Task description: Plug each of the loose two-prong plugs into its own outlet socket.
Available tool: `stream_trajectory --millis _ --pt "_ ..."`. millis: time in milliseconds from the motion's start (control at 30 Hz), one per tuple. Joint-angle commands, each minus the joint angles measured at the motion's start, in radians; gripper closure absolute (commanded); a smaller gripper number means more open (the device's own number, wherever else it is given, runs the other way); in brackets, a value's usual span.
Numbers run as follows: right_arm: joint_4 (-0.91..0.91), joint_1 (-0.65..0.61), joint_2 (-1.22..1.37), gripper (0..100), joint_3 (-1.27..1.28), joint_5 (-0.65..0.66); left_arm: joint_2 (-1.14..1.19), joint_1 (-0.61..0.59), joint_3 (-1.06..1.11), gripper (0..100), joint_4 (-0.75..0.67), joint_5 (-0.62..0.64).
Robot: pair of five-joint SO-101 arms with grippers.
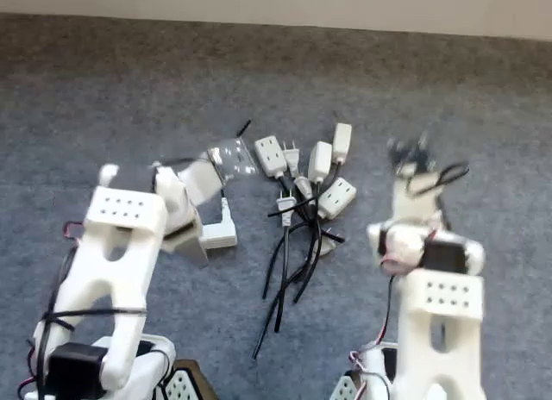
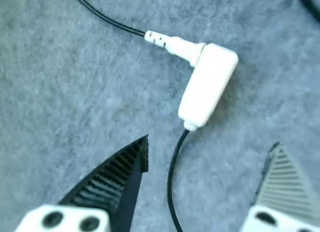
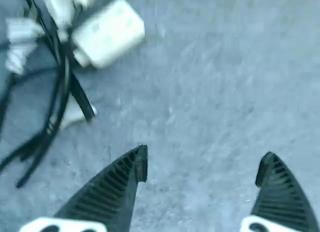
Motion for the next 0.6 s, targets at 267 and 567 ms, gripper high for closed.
stream_trajectory --millis 267,567 --pt "-0.24 0.013 -0.084 67.0 0.311 -0.051 0.054 0.176 0.067 76 -0.196 -0.005" --pt "-0.323 0.016 -0.085 67.0 0.384 -0.052 0.263 0.122 0.059 76 -0.27 -0.011"
